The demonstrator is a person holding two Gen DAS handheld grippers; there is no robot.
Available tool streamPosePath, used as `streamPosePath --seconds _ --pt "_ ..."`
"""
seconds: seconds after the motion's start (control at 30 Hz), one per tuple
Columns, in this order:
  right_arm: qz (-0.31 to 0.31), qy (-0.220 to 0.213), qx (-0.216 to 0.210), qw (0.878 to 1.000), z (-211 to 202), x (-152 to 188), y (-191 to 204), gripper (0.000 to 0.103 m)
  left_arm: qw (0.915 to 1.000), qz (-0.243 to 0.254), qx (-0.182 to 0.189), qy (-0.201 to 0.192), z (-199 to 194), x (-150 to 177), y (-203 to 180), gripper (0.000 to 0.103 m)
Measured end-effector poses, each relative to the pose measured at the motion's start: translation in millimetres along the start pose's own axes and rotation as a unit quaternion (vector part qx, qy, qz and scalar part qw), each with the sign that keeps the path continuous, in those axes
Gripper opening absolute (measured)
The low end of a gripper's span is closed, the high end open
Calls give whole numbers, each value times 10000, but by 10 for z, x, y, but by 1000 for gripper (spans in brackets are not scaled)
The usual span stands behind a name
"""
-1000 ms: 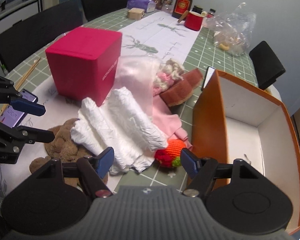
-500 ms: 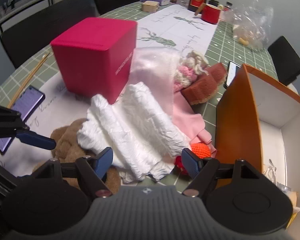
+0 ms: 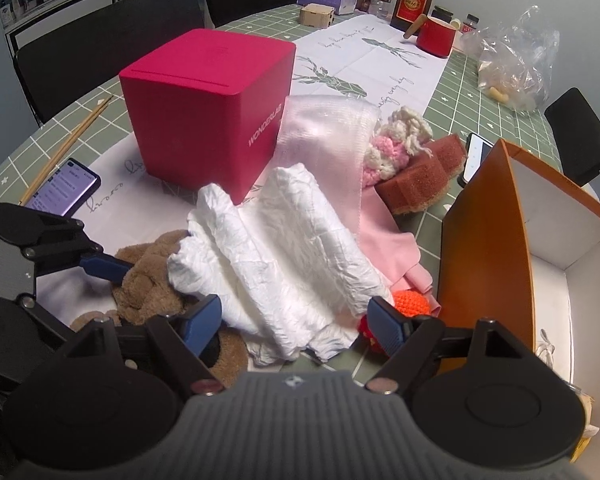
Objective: Organize soft objects
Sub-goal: 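Grasp the brown teddy bear with the left gripper while the right grasps a white diaper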
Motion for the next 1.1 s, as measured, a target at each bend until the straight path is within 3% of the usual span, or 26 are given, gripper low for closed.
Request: streamPosePath --seconds 0.2,0.3,0.37,0.57,0.73,0.83,0.93,1.1 --pt "-107 45 117 9999 49 25 -7 80 10000 -49 -15 72 -43 -3 -36 69" --pt "-266 -70 50 9996 38 33 24 86 9999 3 7 149 -63 3 -39 67" --pt "-415 -201 28 9989 37 39 67 92 9997 -20 47 221 -80 6 -17 66" --pt "-1030 -320 58 9942 161 26 209 97 9992 -137 87 364 -148 64 110 66" --pt "-1865 -41 -42 9824 260 54 323 99 9990 -154 112 411 -172 75 156 66" --pt "-2151 83 123 9765 334 59 340 100 9988 -155 123 437 -169 69 148 66" --pt "-2095 160 275 9773 461 -3 307 100 9987 -148 119 465 -162 59 144 66" --pt "-1802 64 162 9835 608 -143 216 100 9986 -148 161 480 -157 58 153 66"
Point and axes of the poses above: each gripper's, at about its wrist camera, not at the fingertips, and z roughly the way its jaws point, y to its left, x to its underside, the point moved 4 cm from there along z, roughly the way its jaws point, and after that the axes turned 4 degrees about z, right-handed, at the moved point
